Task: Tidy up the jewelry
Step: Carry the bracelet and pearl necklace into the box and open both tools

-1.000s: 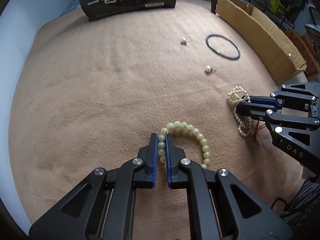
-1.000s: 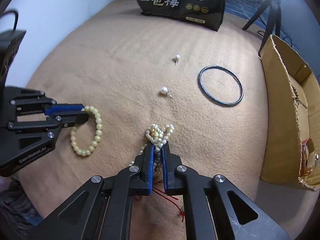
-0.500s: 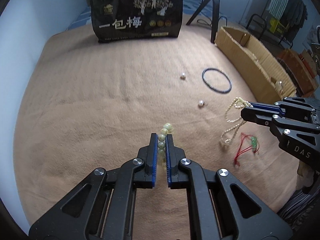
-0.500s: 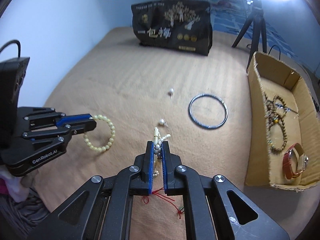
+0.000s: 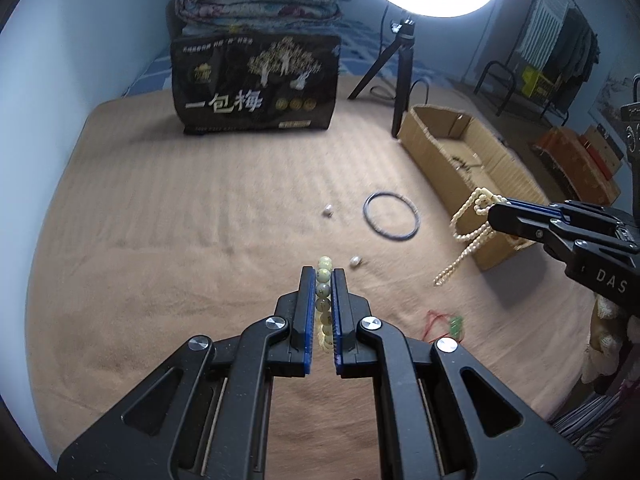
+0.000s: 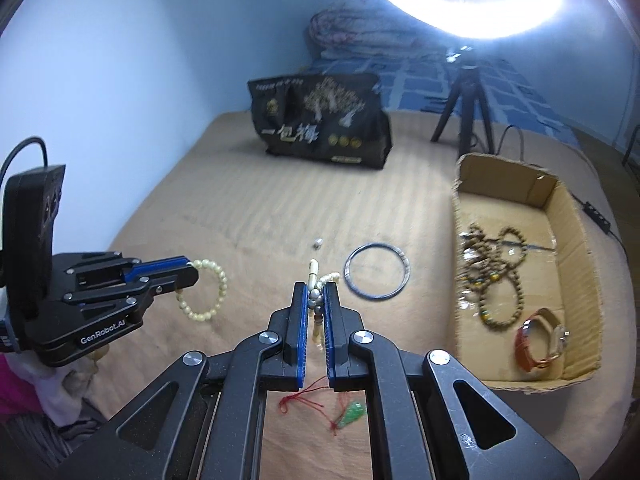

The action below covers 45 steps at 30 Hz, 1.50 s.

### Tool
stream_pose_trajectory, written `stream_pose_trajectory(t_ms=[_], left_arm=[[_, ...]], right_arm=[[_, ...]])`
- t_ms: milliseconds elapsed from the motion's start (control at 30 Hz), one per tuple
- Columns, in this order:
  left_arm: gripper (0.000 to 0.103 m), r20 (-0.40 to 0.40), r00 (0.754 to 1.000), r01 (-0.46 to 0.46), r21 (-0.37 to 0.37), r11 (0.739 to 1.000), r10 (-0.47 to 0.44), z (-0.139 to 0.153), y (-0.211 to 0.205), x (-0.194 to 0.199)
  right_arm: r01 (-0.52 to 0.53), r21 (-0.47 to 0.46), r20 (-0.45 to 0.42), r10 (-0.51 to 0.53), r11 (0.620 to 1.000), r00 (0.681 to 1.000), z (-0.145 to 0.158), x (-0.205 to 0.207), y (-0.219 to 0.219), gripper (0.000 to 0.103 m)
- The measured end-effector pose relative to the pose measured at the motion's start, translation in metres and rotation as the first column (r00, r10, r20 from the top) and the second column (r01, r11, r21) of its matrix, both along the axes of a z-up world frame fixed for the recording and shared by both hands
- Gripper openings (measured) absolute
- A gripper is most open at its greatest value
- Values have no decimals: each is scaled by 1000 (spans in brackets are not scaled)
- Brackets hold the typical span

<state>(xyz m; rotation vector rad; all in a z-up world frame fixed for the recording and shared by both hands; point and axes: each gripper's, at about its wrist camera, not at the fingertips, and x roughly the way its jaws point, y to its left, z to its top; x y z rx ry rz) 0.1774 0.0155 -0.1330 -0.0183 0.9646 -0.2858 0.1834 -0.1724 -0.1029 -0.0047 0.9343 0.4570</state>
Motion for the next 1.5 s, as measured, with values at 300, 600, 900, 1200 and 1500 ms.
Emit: stream_pose_trajectory(t_ms=[300, 600, 900, 1200, 1500], left_arm=[[5, 60, 997, 41, -40, 998, -38, 21, -28, 1], [5, 100, 990, 108, -61, 992, -102, 35, -70, -2], [5, 125, 979, 169, -79, 982, -158, 44, -110, 4], [5, 133, 969, 223, -105, 969, -209, 45, -151, 13], [5, 116, 959, 271, -116, 956, -258, 32, -188, 25]], right_arm=[[86, 19, 66, -87, 996, 994, 24, 4, -45, 6], [175, 29, 100, -177, 984, 979, 37, 11, -92, 6], [238, 19, 114, -238, 971, 964, 42, 24, -126, 6], [302, 14, 86, -302, 953, 949, 26, 47, -158, 6], [347, -5, 63, -346, 938, 936, 8, 64, -182, 6]])
